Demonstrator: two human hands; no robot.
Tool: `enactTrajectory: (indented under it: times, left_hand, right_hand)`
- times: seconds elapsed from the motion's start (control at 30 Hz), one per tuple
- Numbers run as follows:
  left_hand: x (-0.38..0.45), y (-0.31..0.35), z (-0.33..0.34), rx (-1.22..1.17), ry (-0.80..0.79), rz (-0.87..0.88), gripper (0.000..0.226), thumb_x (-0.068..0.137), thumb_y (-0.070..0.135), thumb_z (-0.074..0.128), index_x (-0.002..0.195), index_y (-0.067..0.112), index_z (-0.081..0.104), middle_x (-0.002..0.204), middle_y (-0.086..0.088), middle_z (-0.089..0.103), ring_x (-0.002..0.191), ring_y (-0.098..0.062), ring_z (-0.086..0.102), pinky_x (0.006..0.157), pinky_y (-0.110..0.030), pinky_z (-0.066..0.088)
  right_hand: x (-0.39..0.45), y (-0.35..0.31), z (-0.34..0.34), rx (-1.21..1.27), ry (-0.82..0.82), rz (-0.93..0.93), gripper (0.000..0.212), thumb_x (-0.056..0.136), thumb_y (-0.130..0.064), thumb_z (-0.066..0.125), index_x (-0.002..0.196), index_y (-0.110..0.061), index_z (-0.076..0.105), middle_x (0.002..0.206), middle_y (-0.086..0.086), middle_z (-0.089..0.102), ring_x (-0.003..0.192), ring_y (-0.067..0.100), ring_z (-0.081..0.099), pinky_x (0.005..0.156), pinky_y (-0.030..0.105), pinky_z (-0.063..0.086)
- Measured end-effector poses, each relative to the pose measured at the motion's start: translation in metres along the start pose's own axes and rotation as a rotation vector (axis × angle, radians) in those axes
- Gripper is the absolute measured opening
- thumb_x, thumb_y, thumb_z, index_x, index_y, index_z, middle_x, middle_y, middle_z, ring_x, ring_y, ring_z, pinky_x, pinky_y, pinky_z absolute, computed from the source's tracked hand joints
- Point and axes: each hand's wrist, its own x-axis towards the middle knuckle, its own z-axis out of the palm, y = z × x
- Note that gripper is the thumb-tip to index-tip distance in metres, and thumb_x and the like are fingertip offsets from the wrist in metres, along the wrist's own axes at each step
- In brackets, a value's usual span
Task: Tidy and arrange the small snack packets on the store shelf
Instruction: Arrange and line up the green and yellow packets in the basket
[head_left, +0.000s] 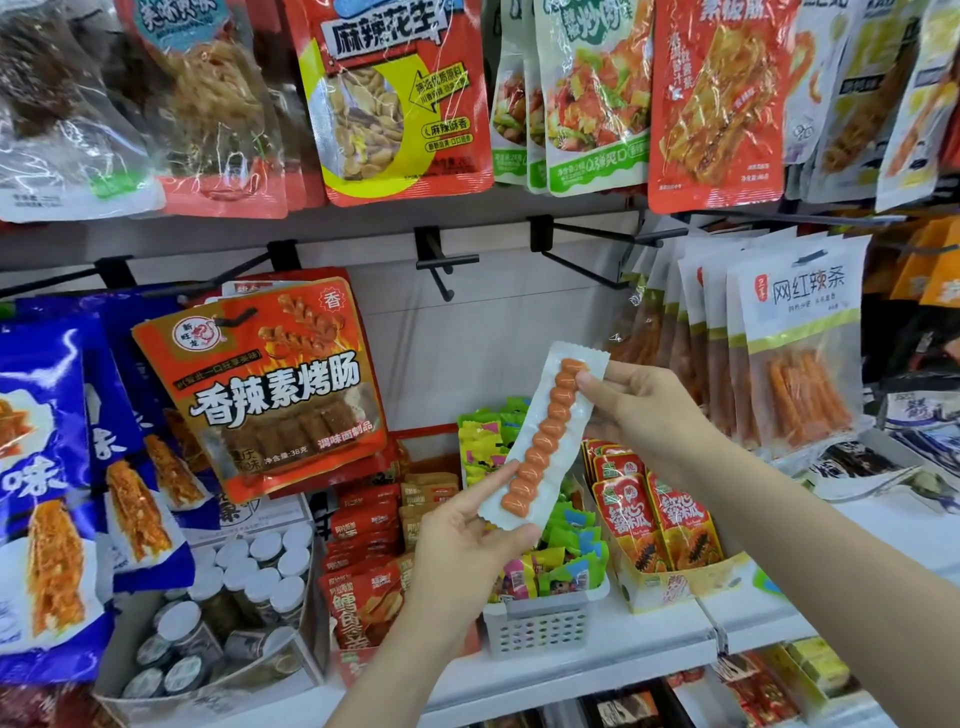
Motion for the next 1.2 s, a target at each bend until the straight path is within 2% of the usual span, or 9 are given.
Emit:
enactTrajectory:
  times: [0.23,0.37,0.47,0.63,0.73,0.83,0.9,1.03,1.2]
  left_hand:
    - [0.0,0.0,-0.002,-0.003,-0.004,0.004,0.062,0.074,-0.015,0.075,0.117,0.029,0.069,0.11,0.006,0.075,0.1,-0.01,0.071,0.075,-0.019,0.056]
    - [0.003,-0.001,-0.002,-0.247,-0.073,-0.11,0.073,0.072,0.017,0.085,0.135,0.033,0.052,0.125,-0.003,0.069,0.113,-0.026,0.067,0.085,-0.038,0.058]
    - [0.006,0.004,-0.001,-0.38,-0.145,-0.218,0.056,0.083,0.036,0.073,0.133,0.02,0.056,0.125,-0.01,0.068,0.107,-0.034,0.069,0.079,-0.037,0.059]
    - [0.012,0.005,-0.005,-0.48,-0.127,-0.242,0.046,0.093,0.038,0.054,0.13,0.013,0.062,0.126,-0.011,0.068,0.1,-0.024,0.07,0.08,-0.029,0.057]
    - [0.013,0.002,-0.01,-0.213,-0.098,-0.086,0.033,0.092,0.031,0.057,0.121,0.024,0.071,0.126,0.001,0.068,0.102,-0.013,0.067,0.092,-0.025,0.053]
    - [0.016,-0.005,-0.015,0.142,-0.039,0.093,0.027,0.094,0.018,0.061,0.115,0.031,0.074,0.127,0.014,0.066,0.12,0.0,0.058,0.091,-0.015,0.049]
    - [0.019,-0.012,-0.018,0.27,-0.008,0.205,0.034,0.094,0.005,0.062,0.114,0.03,0.073,0.13,0.014,0.062,0.125,0.005,0.051,0.087,-0.01,0.048]
    - [0.025,-0.019,-0.019,0.371,0.067,0.319,0.042,0.091,0.001,0.065,0.113,0.036,0.069,0.132,0.018,0.058,0.126,0.003,0.05,0.087,-0.021,0.054]
    - [0.044,-0.021,-0.015,0.426,0.065,0.336,0.056,0.084,-0.005,0.071,0.124,0.033,0.06,0.134,0.009,0.054,0.125,0.0,0.051,0.1,-0.034,0.051]
  right_hand:
    - [-0.003,0.0,0.0,0.002,0.006,-0.001,0.018,0.096,-0.013,0.056,0.106,-0.005,0.07,0.1,0.014,0.075,0.091,0.024,0.073,0.068,0.027,0.06]
    - [-0.003,0.001,-0.002,0.086,-0.053,0.026,0.023,0.098,-0.013,0.055,0.113,-0.002,0.068,0.105,0.015,0.074,0.097,0.026,0.072,0.073,0.028,0.06]
    - [-0.004,0.001,-0.003,0.187,-0.138,0.048,0.025,0.098,-0.012,0.054,0.118,-0.003,0.066,0.114,0.015,0.071,0.106,0.027,0.069,0.085,0.035,0.059]
    - [-0.004,-0.003,-0.013,0.2,-0.221,0.165,0.033,0.096,-0.028,0.056,0.123,-0.01,0.065,0.121,0.011,0.068,0.114,0.026,0.065,0.091,0.04,0.056]
    - [-0.005,-0.007,-0.017,0.18,-0.203,0.29,0.056,0.087,-0.051,0.059,0.117,-0.005,0.067,0.114,0.014,0.071,0.108,0.027,0.068,0.084,0.035,0.058]
    - [-0.005,-0.009,-0.019,0.211,-0.121,0.337,0.063,0.086,-0.054,0.058,0.116,0.0,0.067,0.114,0.021,0.069,0.103,0.028,0.07,0.076,0.029,0.059]
    - [-0.004,-0.01,-0.02,0.211,-0.113,0.367,0.058,0.091,-0.049,0.057,0.117,0.002,0.065,0.116,0.024,0.068,0.104,0.031,0.069,0.078,0.032,0.06]
    - [-0.003,-0.012,-0.021,0.181,-0.161,0.401,0.054,0.094,-0.048,0.052,0.116,0.001,0.062,0.108,0.026,0.07,0.1,0.037,0.07,0.078,0.038,0.061]
    - [0.002,-0.007,-0.021,-0.122,-0.008,0.141,0.024,0.094,-0.016,0.061,0.106,0.004,0.066,0.091,0.014,0.076,0.08,0.017,0.074,0.065,0.019,0.058]
